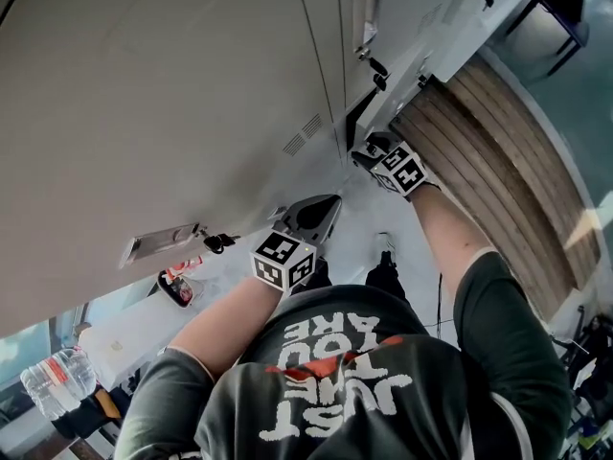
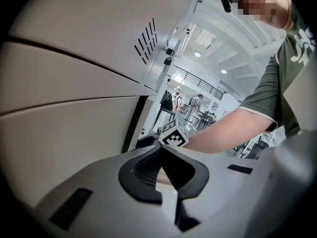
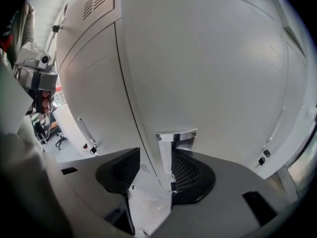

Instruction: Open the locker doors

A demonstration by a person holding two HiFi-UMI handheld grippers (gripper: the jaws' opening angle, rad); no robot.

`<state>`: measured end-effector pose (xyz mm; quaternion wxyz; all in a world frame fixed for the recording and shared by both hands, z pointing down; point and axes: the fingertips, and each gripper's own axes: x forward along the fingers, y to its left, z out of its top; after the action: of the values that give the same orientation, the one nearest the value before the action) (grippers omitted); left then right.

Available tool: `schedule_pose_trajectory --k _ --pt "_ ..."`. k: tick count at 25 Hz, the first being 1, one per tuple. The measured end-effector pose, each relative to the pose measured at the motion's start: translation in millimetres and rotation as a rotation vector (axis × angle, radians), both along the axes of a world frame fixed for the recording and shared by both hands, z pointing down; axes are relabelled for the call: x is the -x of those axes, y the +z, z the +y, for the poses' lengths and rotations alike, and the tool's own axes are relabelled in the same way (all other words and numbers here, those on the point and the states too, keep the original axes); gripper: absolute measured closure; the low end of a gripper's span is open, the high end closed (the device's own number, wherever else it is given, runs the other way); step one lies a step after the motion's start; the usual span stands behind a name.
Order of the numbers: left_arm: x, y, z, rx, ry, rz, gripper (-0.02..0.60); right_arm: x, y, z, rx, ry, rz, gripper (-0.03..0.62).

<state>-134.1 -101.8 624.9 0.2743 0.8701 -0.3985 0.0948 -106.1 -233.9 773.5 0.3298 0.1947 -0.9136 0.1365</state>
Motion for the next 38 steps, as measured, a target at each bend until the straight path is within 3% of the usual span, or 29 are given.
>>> schedule_pose_trajectory --k 6,29,38 --pt "-7.4 -3.0 -4.0 0.01 -0.007 0.009 0.581 -24.2 -2.2 0.5 0.038 0.161 -0.075 0.434" --pt "-52.8 -11.4 -26.2 0.02 0.041 -0.008 0.581 -115.8 -1.2 24.6 0.094 0.272 -0.091 0.433" --pt "-72.2 -11.8 -34.1 0.024 0.063 -0.01 0.581 -152.9 -1.4 27.8 0.076 0.39 -0.089 0.433"
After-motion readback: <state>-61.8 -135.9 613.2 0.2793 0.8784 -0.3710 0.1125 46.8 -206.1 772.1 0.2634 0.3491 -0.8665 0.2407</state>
